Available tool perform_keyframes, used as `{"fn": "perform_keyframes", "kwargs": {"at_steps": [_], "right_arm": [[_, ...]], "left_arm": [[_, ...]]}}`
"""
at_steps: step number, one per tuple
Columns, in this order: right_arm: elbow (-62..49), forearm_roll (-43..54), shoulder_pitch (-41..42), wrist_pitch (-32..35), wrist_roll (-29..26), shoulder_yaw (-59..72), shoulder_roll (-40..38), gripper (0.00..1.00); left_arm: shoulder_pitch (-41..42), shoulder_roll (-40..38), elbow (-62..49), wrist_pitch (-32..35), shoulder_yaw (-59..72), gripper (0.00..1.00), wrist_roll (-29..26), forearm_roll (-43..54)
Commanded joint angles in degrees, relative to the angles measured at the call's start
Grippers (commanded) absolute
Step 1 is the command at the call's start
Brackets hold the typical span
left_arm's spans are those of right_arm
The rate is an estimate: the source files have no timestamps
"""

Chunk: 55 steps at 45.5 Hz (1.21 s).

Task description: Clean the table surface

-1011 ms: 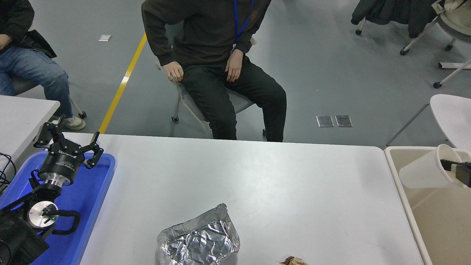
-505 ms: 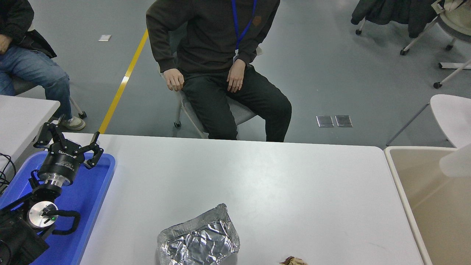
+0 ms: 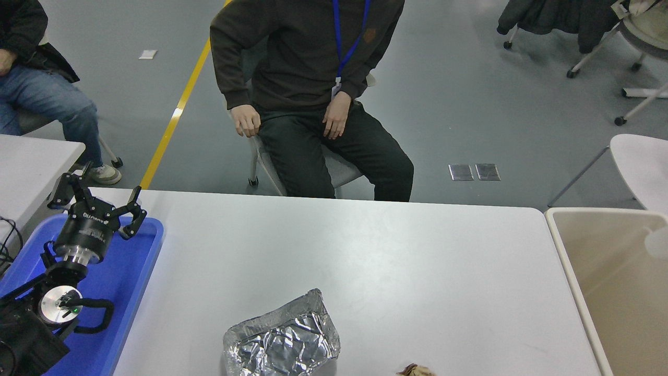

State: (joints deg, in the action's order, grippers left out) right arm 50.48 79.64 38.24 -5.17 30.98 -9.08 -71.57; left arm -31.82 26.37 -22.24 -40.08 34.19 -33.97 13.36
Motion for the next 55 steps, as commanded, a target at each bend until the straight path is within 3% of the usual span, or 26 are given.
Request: {"fn": "perform_keyframes", "kwargs": {"at_steps": [1,34,46,50,51,55], "right_arm": [[-8.99,-1.77,-0.45,-0.46,0.31,1.44,5.65,0.00],[-35.96,-2.03,-3.08,-0.63,2.42,1.44,23.92,0.00],[-38.00,-5.98,-4.06,-0.81,3.56,5.12,26.13,0.00],[-40.37,-10.02,-3.79,-0.63,3.30,6.44,27.36,0.60],[-41.07,-10.99,-3.79,-0.63,3.30,6.97,27.88,0.70],[-44.14,-14.15,-3.70,-0.63,3.30,10.48,29.90,0.80]], "left_arm": [[0.00,0.00,0.00,0.00,0.00,1.00,-0.04,0.00],[0.00,0.00,0.00,0.00,0.00,1.00,-0.04,0.00],[0.00,0.00,0.00,0.00,0.00,1.00,-0.04,0.00],[0.00,0.00,0.09,0.00,0.00,1.00,-0.04,0.00],[0.00,0.00,0.00,0.00,0.00,1.00,-0.04,0.00],[0.00,0.00,0.00,0.00,0.00,1.00,0.05,0.00]]}}
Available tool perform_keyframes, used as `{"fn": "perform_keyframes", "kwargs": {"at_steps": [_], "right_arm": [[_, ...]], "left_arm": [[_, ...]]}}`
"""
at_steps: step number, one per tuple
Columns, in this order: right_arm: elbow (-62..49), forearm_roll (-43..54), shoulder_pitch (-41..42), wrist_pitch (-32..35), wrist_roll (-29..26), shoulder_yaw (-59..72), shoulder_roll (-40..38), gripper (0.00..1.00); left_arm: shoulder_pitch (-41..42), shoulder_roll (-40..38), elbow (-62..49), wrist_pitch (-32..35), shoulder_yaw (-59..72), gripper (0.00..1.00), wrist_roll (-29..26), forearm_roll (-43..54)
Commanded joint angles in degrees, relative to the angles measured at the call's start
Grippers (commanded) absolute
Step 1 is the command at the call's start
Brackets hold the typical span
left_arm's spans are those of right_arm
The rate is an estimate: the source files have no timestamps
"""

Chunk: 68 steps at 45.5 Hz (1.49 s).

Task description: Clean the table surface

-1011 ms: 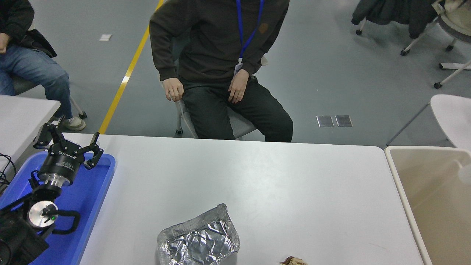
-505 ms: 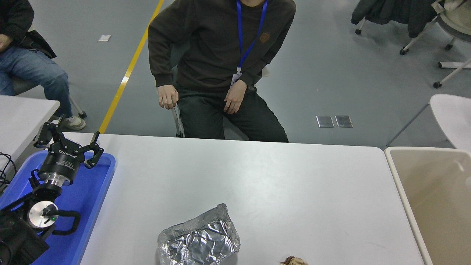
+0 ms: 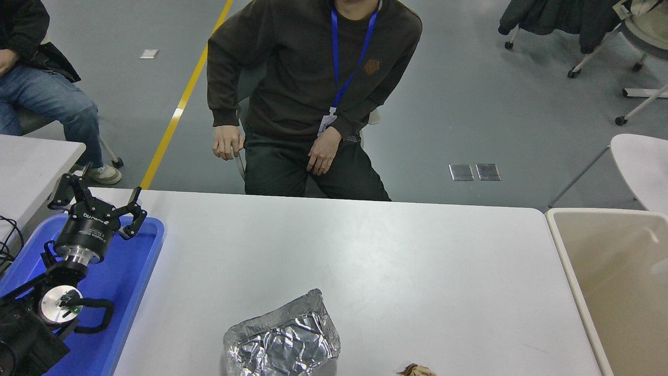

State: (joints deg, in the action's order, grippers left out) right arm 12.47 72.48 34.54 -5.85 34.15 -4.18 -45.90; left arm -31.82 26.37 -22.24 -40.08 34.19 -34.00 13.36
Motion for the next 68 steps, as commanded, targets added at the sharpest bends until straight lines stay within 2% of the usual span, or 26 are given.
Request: {"fn": "perform_keyframes", "kwargs": {"at_steps": [1,4,14,26,30,47,52,61,68], "right_arm": [[-7.62,-8.83,0.00,0.05,0.12,7.41,4.94,0.85],[-8.87,-12.26,0.00,0.05,0.21,9.97,5.91,0.88],[-8.96,-21.50,0.00,0.05,0.30,16.66,6.18,0.88],[-9.13,-26.86,0.26,0.31,-0.31,16.40,6.18,0.89],[-9.22,-30.02,0.35,0.31,-1.37,16.57,6.27,0.96],[-9.31,-36.62,2.02,0.93,-3.22,13.94,6.44,0.98],[-6.42,-38.47,2.81,1.19,-4.70,6.66,6.18,0.98],[1.84,-38.47,2.90,3.03,-15.33,-9.34,3.90,0.98],[7.12,-38.47,1.76,6.81,-19.30,-22.34,1.96,0.98]], "left_arm": [[0.00,0.00,0.00,0.00,0.00,1.00,-0.01,0.00],[0.00,0.00,0.00,0.00,0.00,1.00,-0.01,0.00],[0.00,0.00,0.00,0.00,0.00,1.00,0.07,0.00],[0.00,0.00,0.00,0.09,0.00,1.00,0.07,0.00],[0.00,0.09,0.09,0.09,0.00,1.00,-0.01,0.00],[0.00,0.00,0.09,0.09,0.00,1.00,0.07,0.00],[0.00,0.00,0.09,0.00,0.00,1.00,0.07,0.00],[0.00,0.00,0.09,0.09,0.00,1.00,-0.01,0.00],[0.00,0.00,0.00,0.09,0.00,1.00,0.07,0.00]]}}
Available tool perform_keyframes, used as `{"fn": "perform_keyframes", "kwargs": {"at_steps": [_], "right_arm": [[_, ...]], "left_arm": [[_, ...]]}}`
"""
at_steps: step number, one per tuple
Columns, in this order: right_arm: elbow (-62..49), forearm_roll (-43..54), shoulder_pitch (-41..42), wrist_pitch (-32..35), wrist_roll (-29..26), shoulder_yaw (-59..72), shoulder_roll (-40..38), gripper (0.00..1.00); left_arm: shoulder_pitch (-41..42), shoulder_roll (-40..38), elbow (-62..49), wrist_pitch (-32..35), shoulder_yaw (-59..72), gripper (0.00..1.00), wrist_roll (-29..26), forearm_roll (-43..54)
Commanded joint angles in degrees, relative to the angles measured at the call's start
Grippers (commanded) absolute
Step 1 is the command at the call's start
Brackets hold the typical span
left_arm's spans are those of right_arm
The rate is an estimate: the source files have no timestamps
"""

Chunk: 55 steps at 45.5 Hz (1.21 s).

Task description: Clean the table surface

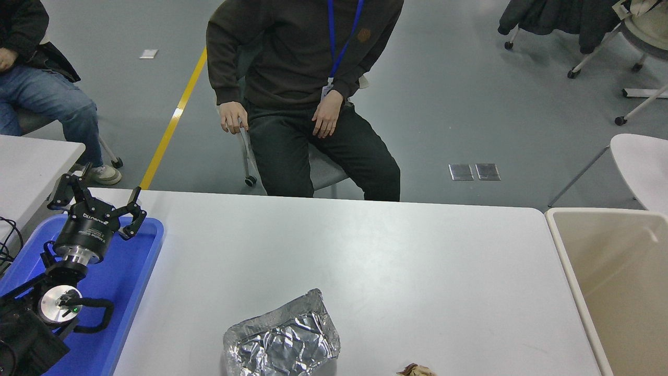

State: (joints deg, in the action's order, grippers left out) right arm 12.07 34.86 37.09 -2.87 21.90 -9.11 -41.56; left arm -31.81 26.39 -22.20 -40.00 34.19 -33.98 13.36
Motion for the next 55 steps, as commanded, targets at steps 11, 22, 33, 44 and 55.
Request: {"fn": "perform_keyframes", "kwargs": {"at_steps": [11,22,33,44,55], "right_arm": [[13.94,-1.11,-5.27,6.82,-7.84,-38.77,-3.00,0.98],[22.37,-5.58,-9.84,7.00,-7.40,-52.66,-0.46,0.98],[32.22,-14.11,-18.46,18.42,-8.19,-67.34,4.90,0.99],[35.39,-14.38,-20.83,19.74,-7.93,-70.07,11.84,0.99],[39.17,-14.29,-21.89,25.54,-7.49,-76.31,19.23,0.99]], "left_arm": [[0.00,-0.02,-0.04,0.01,0.00,1.00,0.05,0.00],[0.00,-0.02,-0.04,0.01,0.00,1.00,-0.04,0.00],[0.00,-0.02,-0.04,0.01,0.00,1.00,-0.04,0.00],[0.00,0.07,-0.03,0.01,0.00,1.00,0.05,0.00],[0.00,-0.02,0.05,0.01,0.00,1.00,-0.04,0.00]]}}
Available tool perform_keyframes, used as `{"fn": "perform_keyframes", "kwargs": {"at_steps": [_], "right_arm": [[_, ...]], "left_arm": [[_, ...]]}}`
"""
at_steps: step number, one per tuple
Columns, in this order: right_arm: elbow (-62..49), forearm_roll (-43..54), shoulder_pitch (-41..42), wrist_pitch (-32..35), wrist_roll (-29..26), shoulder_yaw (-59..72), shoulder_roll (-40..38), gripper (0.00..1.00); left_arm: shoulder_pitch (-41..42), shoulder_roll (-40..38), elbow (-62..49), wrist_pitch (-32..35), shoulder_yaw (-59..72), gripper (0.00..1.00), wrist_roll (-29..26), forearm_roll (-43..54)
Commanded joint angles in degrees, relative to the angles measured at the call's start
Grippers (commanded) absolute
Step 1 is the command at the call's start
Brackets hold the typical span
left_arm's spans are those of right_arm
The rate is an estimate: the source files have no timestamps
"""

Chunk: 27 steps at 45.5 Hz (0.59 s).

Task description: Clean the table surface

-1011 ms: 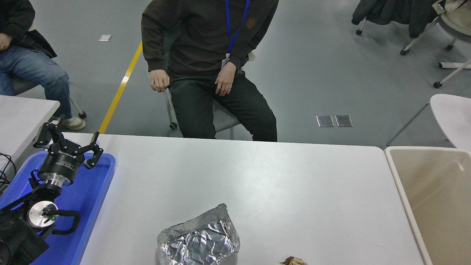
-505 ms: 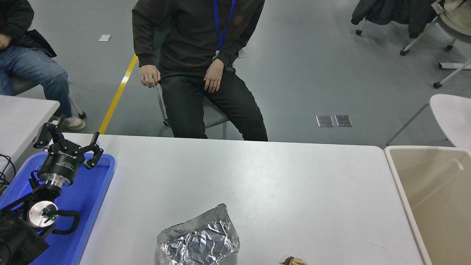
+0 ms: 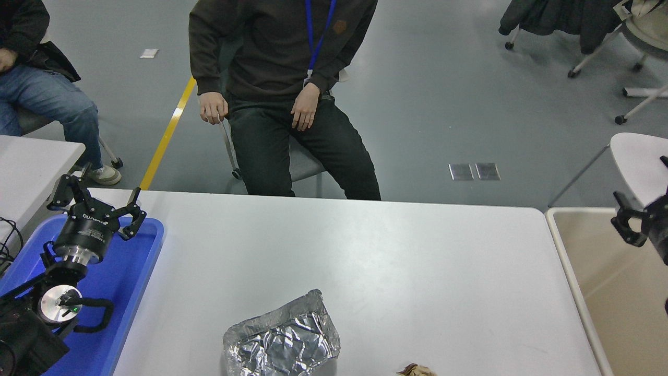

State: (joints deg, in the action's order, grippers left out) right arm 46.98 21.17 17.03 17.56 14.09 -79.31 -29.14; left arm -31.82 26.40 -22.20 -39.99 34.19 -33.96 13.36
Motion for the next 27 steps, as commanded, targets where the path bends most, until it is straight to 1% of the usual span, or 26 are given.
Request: {"fn": "perform_keyframes", "kwargs": {"at_steps": [1,11,21,27], "right_arm": [[4.44,-0.60,-1.92,5.21,0.41,-6.38,7.25,0.99],[4.53,0.45,-2.00,5.03,1.20,-6.30,12.17,0.99],[4.62,3.61,-2.53,3.80,1.38,-6.03,13.23,0.99],[4.70,4.76,-2.71,2.83,2.96,-5.86,14.37,0.99]], "left_arm": [[0.00,-0.03,-0.04,0.00,0.00,1.00,0.03,0.00],[0.00,0.06,0.05,0.00,0.00,1.00,0.03,0.00],[0.00,0.06,0.05,0.00,0.00,1.00,-0.05,0.00],[0.00,-0.03,0.05,0.00,0.00,1.00,-0.05,0.00]]}}
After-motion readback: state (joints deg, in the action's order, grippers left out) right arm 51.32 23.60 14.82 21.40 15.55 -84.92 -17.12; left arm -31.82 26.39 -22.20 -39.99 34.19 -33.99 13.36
